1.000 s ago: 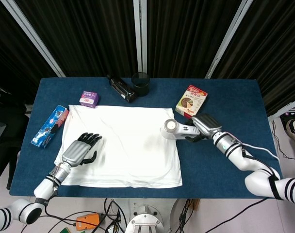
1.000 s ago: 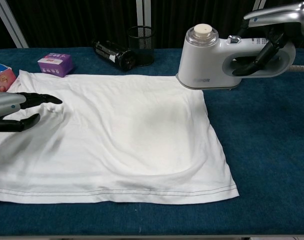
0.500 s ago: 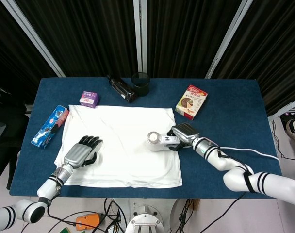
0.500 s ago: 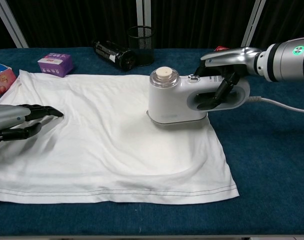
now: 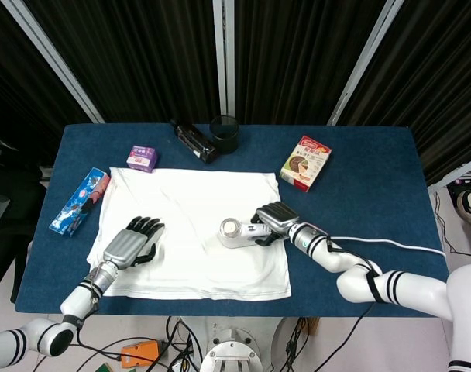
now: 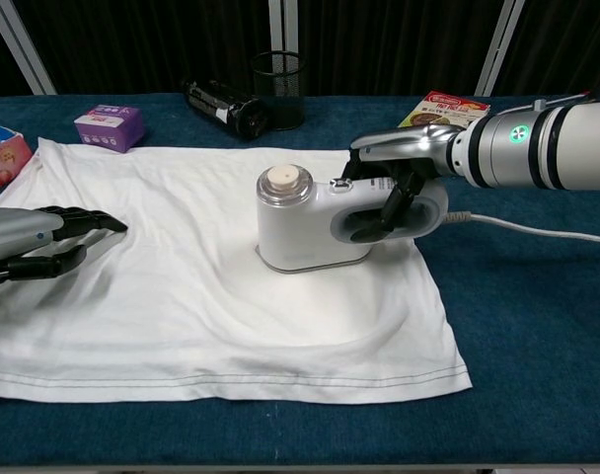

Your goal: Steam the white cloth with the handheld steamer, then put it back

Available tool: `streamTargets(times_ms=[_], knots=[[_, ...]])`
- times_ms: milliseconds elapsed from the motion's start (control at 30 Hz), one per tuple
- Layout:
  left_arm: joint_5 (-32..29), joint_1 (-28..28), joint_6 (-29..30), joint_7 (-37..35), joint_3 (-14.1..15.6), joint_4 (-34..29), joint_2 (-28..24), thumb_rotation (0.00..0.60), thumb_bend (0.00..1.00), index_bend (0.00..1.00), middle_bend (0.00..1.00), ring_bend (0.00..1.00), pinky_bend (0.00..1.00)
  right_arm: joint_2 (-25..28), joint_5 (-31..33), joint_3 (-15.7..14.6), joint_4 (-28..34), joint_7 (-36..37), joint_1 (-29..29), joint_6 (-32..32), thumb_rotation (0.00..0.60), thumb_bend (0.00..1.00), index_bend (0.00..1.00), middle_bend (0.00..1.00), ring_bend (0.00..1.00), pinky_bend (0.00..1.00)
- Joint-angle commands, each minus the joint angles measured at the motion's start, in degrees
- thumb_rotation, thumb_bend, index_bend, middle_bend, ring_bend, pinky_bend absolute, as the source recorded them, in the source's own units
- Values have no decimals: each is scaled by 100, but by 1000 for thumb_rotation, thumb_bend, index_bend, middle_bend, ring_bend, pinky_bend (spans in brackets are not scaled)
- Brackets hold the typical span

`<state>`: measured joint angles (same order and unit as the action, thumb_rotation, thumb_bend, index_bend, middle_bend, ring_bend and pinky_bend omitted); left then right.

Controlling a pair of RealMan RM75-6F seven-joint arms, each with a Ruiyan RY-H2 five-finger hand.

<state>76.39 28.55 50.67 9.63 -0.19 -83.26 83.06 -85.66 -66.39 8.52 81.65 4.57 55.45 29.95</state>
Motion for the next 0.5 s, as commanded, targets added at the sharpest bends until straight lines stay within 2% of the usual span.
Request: streamTargets(times_ms=[33,233,500], knots=[[-1,-6,31,-12,12,-1,-3,32,528,45,25,0,0,-49,-55,-59,59,-32,-6,32,600,484,986,838,888,708],[13,-6,76,-9,56,3,-9,33,528,45,25,0,0,48,-495,-251,401,69,-155,162,600,483,986,838,888,708],[18,2,118,-38,83,18,-10,36,528,46,25,0,0,481,-1405,-704,1031,322,-370,314,600,484,987,838,888,708]])
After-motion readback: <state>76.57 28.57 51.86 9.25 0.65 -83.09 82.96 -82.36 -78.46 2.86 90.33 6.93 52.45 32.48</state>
